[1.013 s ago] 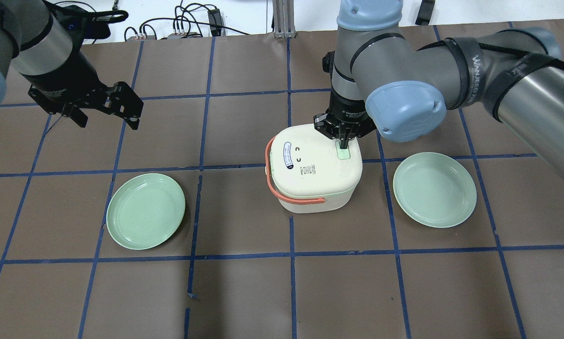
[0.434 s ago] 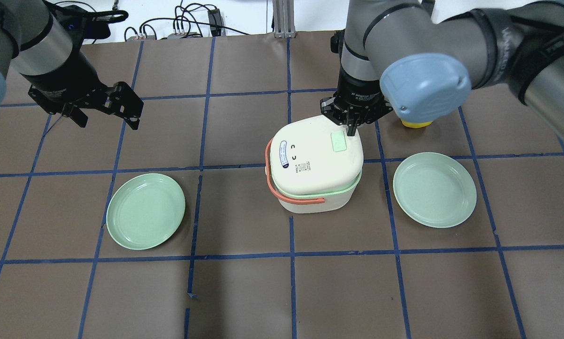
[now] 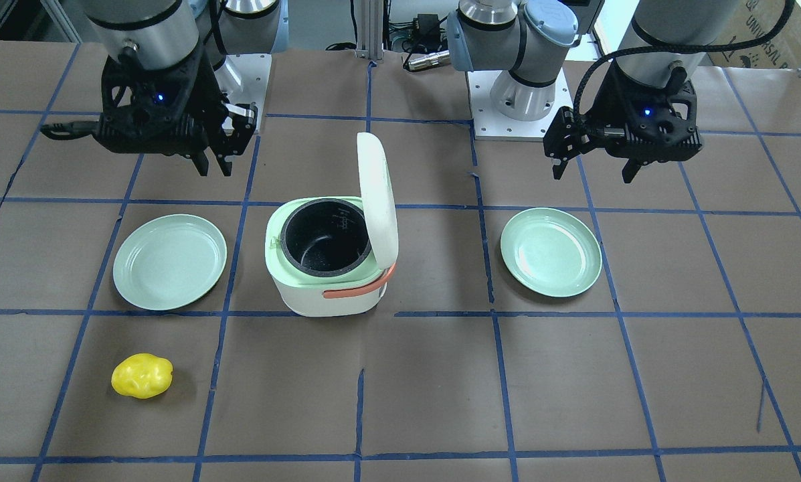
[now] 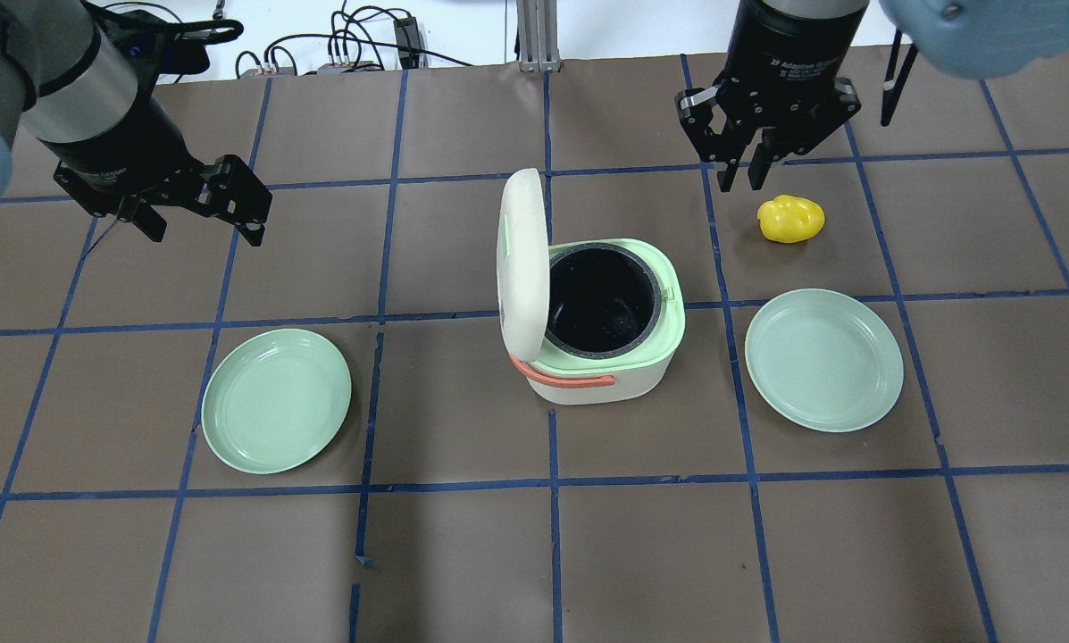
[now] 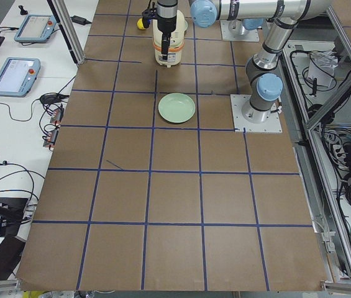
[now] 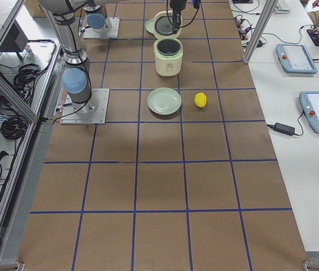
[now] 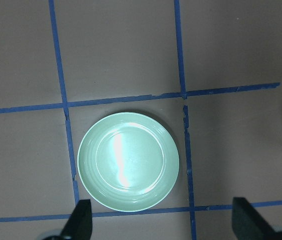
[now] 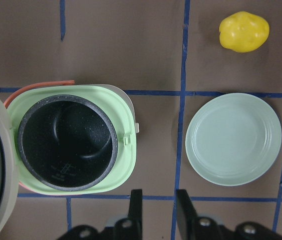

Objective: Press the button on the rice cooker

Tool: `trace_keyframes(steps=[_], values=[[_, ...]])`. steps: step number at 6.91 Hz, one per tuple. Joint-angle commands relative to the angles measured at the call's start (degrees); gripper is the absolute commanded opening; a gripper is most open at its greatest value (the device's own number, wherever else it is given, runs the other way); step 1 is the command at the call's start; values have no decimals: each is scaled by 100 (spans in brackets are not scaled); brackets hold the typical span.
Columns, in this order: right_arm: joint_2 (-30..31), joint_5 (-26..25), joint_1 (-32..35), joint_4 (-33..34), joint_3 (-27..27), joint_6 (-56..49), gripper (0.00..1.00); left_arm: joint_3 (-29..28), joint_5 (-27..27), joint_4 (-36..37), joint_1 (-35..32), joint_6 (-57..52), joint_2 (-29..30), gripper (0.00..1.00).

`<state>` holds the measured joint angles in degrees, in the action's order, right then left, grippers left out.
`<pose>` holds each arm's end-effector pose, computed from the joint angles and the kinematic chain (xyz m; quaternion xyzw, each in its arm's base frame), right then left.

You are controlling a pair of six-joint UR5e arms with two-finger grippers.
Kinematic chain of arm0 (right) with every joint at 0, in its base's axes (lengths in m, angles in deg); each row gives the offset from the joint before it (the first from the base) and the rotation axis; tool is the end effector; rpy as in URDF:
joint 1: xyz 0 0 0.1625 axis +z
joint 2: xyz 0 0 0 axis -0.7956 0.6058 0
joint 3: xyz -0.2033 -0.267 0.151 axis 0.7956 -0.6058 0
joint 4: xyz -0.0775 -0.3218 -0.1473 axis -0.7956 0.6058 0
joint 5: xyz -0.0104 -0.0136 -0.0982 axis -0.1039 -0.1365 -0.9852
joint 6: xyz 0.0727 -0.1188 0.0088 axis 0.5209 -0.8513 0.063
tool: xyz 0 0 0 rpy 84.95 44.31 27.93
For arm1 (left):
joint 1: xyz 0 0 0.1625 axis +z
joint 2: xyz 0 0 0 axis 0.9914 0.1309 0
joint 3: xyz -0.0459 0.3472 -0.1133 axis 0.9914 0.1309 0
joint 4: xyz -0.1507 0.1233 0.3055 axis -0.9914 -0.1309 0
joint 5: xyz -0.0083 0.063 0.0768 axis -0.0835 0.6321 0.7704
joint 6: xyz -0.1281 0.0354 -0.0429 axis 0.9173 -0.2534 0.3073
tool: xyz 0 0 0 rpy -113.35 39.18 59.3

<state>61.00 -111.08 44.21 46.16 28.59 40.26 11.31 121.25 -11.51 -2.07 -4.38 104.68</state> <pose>0.1890 -0.4417 0.4251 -0.0164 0.9998 0.0139 0.0026 -0.0868 -0.4309 0.3880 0.0396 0.9988 -0.0154 0.0236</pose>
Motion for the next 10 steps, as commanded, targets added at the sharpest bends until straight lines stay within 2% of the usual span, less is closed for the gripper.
trace_keyframes(steps=[1,3,5,10], values=[[144,41,-225,-50,341,-63,100,0,3,0,0,0,0,100],[188,155,-436,395,860,120,100,0,3,0,0,0,0,100],[231,-299,-438,477,757,130,100,0,3,0,0,0,0,100],[232,-319,-438,478,792,138,99,0,-6,0,0,0,0,100]])
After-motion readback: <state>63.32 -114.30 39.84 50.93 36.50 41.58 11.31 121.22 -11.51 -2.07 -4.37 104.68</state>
